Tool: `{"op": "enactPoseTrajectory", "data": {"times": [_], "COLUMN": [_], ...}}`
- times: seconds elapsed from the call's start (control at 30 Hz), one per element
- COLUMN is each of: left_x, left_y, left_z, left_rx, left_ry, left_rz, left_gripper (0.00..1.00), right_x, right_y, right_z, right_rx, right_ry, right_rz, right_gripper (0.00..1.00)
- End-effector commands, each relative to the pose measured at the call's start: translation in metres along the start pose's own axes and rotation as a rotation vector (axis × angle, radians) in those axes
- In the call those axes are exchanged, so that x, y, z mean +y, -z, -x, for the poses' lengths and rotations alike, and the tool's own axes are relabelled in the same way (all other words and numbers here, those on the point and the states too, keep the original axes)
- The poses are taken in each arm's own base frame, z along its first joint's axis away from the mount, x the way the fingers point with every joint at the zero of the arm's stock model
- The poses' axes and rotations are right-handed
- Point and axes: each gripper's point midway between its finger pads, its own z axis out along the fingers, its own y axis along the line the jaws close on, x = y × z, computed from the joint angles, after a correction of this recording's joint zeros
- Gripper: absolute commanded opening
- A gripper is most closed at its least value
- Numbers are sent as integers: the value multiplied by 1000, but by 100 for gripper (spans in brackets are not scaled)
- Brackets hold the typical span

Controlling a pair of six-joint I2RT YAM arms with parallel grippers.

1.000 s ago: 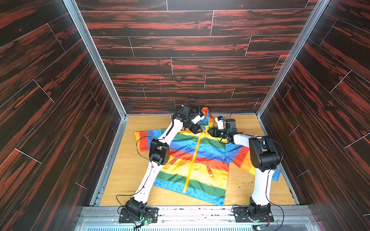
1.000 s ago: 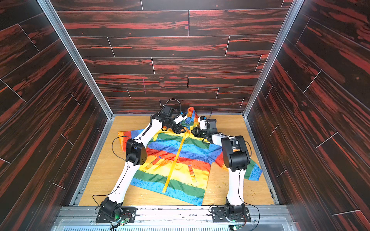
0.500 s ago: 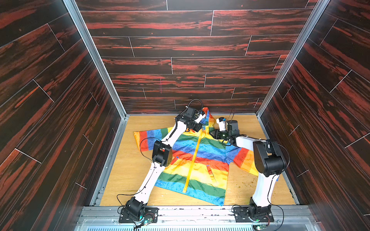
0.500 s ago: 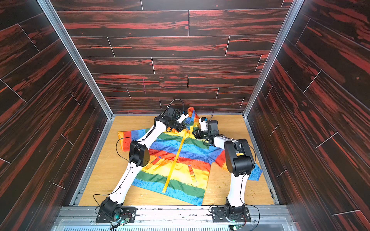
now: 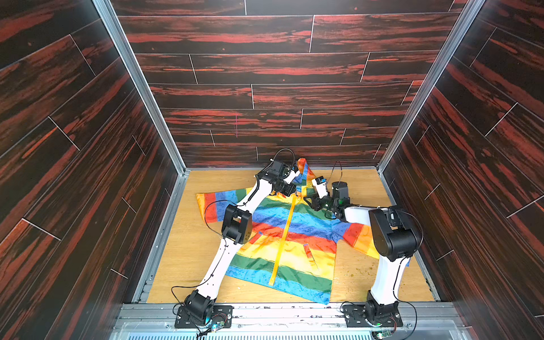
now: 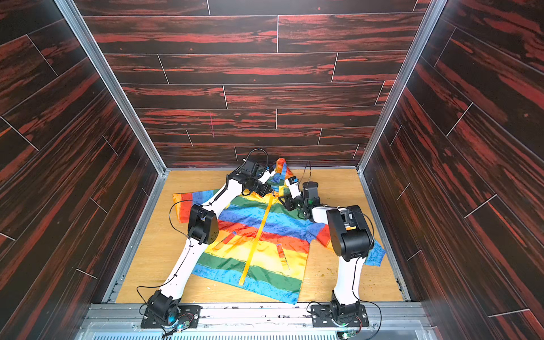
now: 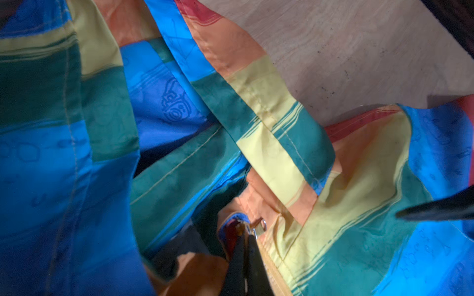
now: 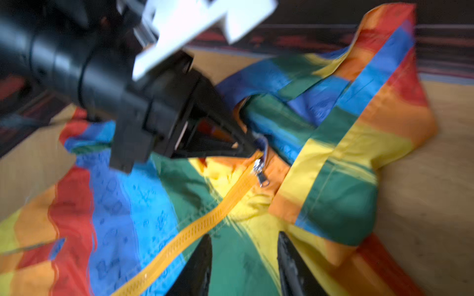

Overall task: Unzip the jacket
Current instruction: Unzip the zipper on the jacket.

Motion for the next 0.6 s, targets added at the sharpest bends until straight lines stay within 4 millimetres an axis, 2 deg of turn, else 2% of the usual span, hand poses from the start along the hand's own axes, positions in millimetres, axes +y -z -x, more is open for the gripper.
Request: {"op": "enactPoseTrajectory", "data": {"times": [0.0,0.17,0.27,0.4,0.57], "left_x": [-21,-30,-35,-40,-46], "left_y": [47,72,84,95,101], "left_z": [32,40,35,30,29], "left_rx": [-58,-93,-85,-85,-94], "left_ry": [40,103,99,86,86], "left_rz": [-84,-219,-241,-235,-253], "left_gripper": [0,0,0,0,0], "right_x": [7,8,11,14,30], "right_y": [-4,-10,-11,-18,-19], "right_z": [22,12,12,13,13], "right_rx": [-41,26,20,41,23], "right_ry": [131,190,247,268,349], "right_rz": [32,52,67,112,227], "right_gripper": [43,42,43,43,47]}}
